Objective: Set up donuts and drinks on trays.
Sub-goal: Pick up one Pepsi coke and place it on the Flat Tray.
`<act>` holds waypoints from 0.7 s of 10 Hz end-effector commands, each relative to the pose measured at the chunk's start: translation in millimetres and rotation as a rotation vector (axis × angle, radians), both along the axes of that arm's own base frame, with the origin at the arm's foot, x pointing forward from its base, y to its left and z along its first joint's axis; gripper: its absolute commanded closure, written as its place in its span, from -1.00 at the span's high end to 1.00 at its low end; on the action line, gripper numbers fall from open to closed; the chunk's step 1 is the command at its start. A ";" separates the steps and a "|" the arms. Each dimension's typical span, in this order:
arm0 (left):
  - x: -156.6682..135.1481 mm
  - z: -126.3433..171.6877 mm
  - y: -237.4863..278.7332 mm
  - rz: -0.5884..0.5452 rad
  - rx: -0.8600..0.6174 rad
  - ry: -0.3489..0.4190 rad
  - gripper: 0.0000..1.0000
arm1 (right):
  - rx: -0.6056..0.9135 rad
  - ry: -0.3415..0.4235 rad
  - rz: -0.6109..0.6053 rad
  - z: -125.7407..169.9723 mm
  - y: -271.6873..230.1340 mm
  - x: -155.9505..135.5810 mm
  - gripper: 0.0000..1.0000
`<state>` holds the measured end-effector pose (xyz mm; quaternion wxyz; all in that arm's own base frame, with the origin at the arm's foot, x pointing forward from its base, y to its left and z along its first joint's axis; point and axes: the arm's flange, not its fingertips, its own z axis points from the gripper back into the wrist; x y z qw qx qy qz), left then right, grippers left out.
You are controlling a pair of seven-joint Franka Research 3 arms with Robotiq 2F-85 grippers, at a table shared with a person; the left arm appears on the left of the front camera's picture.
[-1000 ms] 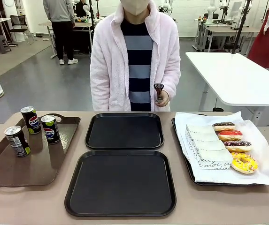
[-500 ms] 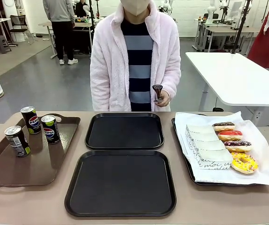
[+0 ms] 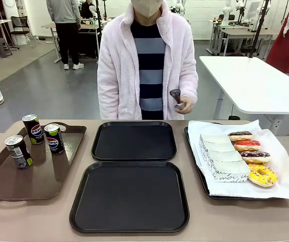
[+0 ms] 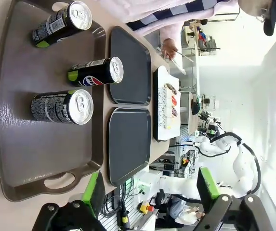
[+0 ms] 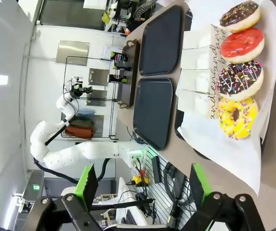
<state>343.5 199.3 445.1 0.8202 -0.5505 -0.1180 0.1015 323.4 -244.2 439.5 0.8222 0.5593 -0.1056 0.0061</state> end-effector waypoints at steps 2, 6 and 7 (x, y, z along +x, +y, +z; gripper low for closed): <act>-1.4 0.8 0.1 0.002 -0.010 -0.004 1.00 | -0.011 0.005 -0.004 -1.5 0.2 -1.9 1.00; -1.4 0.8 0.1 0.002 -0.010 -0.004 1.00 | -0.011 0.005 -0.004 -1.5 0.2 -1.9 1.00; -1.4 0.8 0.1 0.002 -0.010 -0.004 1.00 | -0.011 0.005 -0.004 -1.5 0.2 -1.9 1.00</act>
